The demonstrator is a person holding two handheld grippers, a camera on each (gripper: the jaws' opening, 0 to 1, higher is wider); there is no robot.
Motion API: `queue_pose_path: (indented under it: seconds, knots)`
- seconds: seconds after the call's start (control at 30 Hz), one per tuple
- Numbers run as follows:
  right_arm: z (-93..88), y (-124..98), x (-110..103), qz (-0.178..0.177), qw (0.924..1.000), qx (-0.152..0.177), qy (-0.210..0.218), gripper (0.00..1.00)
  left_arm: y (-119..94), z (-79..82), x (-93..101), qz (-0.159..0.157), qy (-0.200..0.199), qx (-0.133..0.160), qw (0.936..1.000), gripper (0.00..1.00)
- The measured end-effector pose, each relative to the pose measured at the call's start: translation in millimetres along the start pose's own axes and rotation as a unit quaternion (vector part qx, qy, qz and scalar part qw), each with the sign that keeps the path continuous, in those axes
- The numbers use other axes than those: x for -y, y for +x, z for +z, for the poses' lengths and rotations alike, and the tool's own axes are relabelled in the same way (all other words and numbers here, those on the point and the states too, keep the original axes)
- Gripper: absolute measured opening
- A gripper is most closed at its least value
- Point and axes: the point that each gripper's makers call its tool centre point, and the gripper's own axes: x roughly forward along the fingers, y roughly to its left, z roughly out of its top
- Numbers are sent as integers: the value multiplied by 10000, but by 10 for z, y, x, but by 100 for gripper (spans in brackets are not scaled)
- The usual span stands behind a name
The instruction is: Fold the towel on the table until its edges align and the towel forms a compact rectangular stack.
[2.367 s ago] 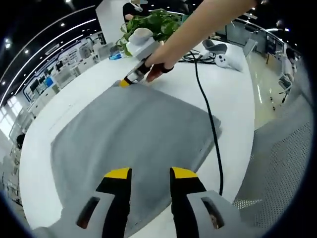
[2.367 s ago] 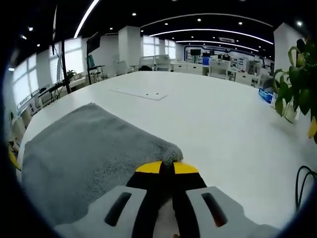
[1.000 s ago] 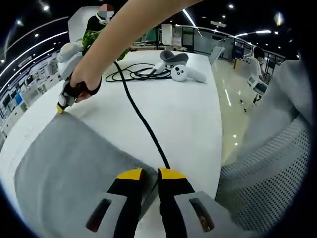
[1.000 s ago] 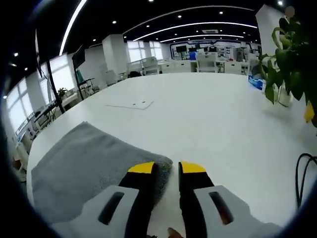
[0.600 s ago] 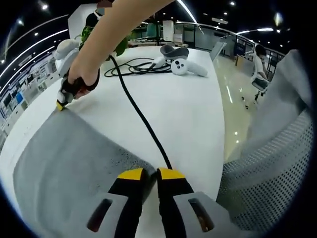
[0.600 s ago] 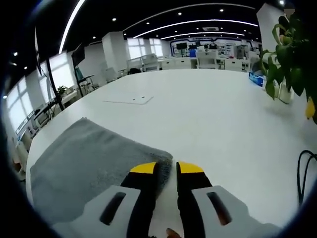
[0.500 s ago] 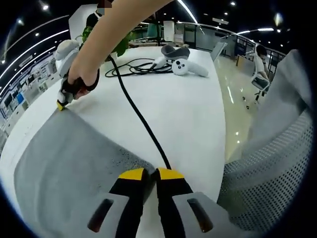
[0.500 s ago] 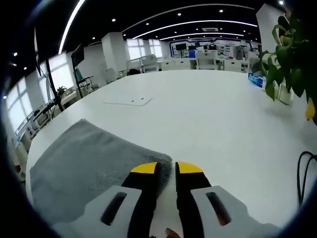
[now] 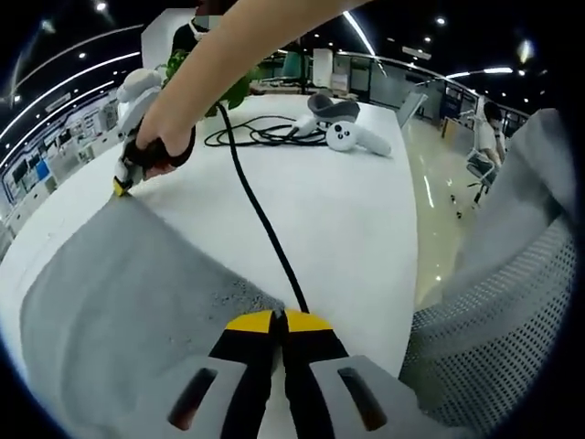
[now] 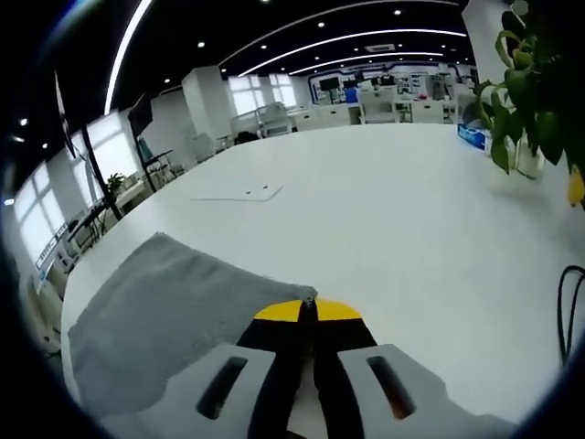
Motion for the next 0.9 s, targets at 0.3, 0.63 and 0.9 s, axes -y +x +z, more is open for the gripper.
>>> queue_pose_path:
  seconds: [0.3, 0.63, 0.9]
  knots:
    - [215, -104, -128, 180, 9997, 97, 138, 0, -286, 263, -170, 236, -268, 498, 9981, 2]
    - [548, -157, -397, 391, 9979, 417, 315, 0, -765, 448, -470, 1070, -549, 1106, 9866, 2]
    - [850, -140, -650, 451, 9958, 694, 385, 0, -1217, 442, -717, 1923, -832, 1372, 9681, 2]
